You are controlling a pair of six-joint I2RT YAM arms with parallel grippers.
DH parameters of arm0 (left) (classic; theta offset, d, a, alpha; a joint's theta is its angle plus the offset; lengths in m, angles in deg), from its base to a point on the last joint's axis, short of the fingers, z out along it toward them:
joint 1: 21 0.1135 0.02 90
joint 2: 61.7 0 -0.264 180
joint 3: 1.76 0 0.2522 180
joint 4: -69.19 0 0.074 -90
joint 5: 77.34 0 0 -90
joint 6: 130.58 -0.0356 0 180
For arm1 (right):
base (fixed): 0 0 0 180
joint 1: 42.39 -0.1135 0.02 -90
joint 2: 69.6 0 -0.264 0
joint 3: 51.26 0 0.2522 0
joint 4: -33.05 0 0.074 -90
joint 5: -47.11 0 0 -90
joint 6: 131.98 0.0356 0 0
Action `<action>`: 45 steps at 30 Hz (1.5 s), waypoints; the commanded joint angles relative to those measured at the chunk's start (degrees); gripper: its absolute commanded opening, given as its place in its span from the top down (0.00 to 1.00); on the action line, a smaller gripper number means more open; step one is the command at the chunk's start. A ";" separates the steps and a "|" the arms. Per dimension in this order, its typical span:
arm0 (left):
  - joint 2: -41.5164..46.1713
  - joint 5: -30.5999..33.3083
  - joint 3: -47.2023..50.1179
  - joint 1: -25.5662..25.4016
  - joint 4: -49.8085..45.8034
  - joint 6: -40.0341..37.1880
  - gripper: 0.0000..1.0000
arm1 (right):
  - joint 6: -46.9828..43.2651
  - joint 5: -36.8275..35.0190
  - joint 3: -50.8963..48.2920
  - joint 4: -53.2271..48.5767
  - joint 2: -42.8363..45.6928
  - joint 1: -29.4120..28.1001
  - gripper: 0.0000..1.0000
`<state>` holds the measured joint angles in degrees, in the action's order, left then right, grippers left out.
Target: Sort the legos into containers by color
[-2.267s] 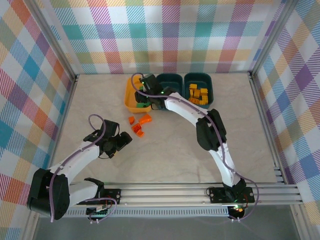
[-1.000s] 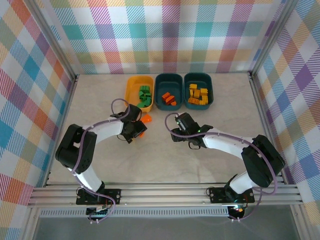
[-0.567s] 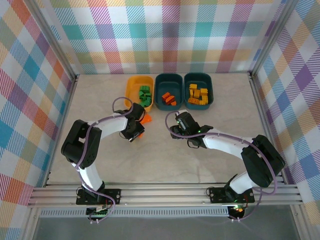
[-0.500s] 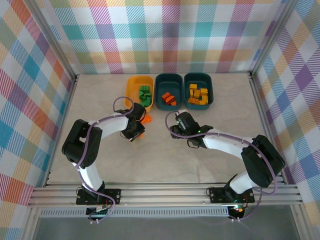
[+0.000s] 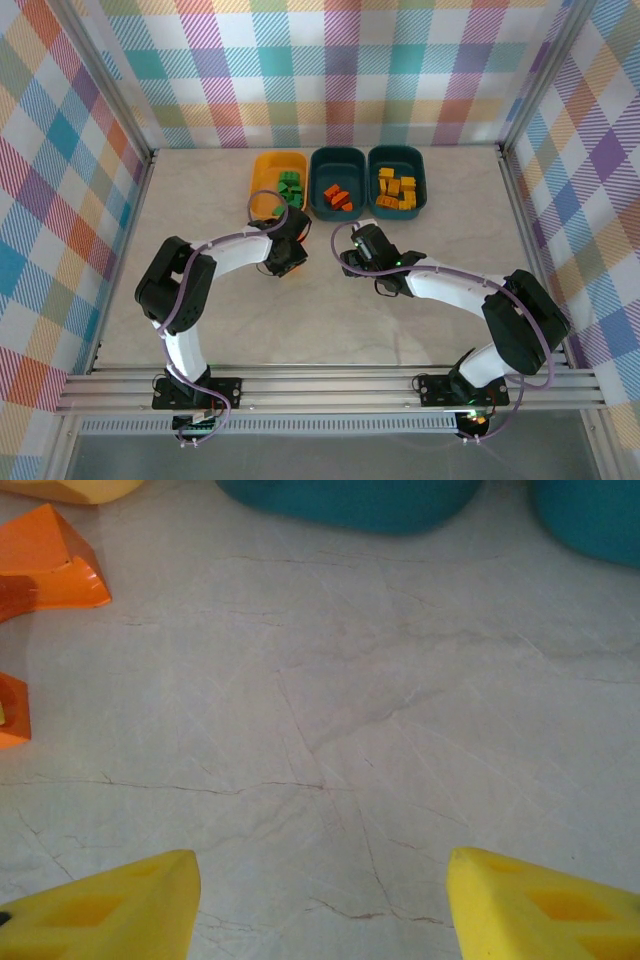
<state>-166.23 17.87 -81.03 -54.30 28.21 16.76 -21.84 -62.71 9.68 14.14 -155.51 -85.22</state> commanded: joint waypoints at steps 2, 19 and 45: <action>3.40 0.50 -0.66 -0.87 -0.02 -1.34 0.64 | 0.99 -2.04 -0.51 1.00 -0.01 0.27 0.34; -7.19 -1.64 -29.91 -1.13 -5.48 -12.30 0.63 | 12.16 6.72 -5.73 1.87 3.29 13.78 0.34; -2.60 14.30 -12.14 -0.90 -1.63 -42.67 0.28 | 13.19 10.81 -8.04 3.91 6.19 14.61 0.29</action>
<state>-166.63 30.61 -91.77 -56.01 21.85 -15.02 -9.57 -53.40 1.48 17.12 -148.65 -70.47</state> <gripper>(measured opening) 0.717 0.711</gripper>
